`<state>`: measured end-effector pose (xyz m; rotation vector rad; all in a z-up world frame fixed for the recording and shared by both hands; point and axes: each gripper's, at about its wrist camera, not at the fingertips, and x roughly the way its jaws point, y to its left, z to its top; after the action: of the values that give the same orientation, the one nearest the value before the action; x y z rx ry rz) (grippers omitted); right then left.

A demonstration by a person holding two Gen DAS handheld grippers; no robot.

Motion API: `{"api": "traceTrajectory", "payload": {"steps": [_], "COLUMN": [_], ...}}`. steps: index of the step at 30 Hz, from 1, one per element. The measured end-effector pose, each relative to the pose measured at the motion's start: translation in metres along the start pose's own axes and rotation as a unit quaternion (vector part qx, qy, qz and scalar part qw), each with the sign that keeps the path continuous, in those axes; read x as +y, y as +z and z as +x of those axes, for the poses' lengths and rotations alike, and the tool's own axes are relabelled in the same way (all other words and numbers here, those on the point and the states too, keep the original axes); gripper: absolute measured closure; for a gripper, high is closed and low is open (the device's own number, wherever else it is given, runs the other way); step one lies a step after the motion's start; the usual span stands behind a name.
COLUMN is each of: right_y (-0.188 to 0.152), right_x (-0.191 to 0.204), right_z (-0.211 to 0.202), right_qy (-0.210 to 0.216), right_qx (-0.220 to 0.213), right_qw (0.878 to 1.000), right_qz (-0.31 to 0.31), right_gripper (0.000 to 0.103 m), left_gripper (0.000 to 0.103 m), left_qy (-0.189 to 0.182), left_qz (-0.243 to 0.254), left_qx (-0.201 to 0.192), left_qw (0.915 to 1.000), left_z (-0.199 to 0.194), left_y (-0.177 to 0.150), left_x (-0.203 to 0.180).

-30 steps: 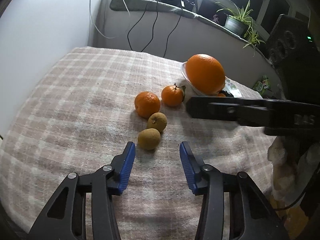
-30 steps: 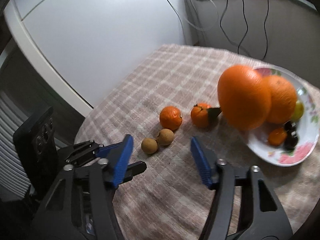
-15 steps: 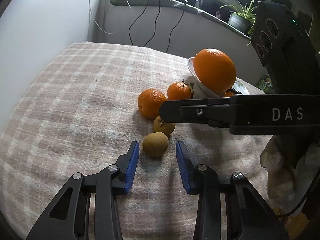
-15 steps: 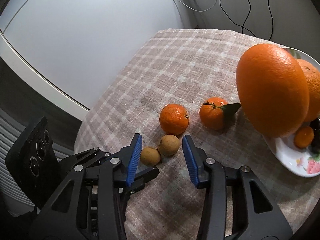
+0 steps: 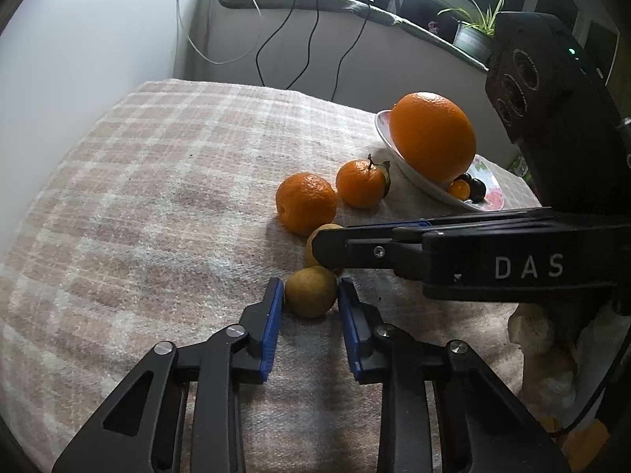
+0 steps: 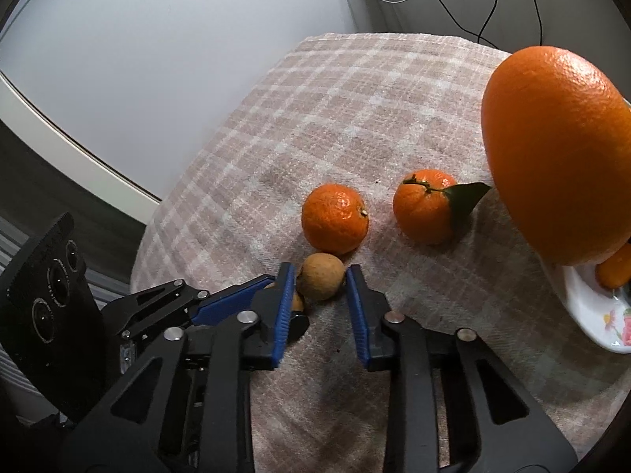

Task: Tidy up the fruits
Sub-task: 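Grasp a small brown fruit with the left tool while the right tool grasps another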

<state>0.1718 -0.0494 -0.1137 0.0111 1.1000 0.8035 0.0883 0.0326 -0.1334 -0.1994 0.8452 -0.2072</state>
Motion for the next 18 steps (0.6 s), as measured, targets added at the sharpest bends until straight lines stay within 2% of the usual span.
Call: {"api": "traceTrajectory", "payload": {"steps": [9,18], "right_y": [-0.004,-0.016], "right_x": [-0.001,-0.008], "right_z": [-0.009,-0.040], "right_qy": [-0.005,-0.004], "right_qx": [-0.008,-0.033], "right_qw": [1.000,0.999], "right_qz": [-0.002,0.002], "right_gripper": [0.077,0.077], "left_gripper": [0.078,0.078], "left_qy": [-0.005,-0.015], "left_qz": [-0.004,-0.009], "left_qx": [-0.005,-0.012], "left_qw": [1.0000,0.9998], "left_z": [-0.006,-0.016], "left_y": [-0.001,0.000], "left_x": [0.000,-0.003]}}
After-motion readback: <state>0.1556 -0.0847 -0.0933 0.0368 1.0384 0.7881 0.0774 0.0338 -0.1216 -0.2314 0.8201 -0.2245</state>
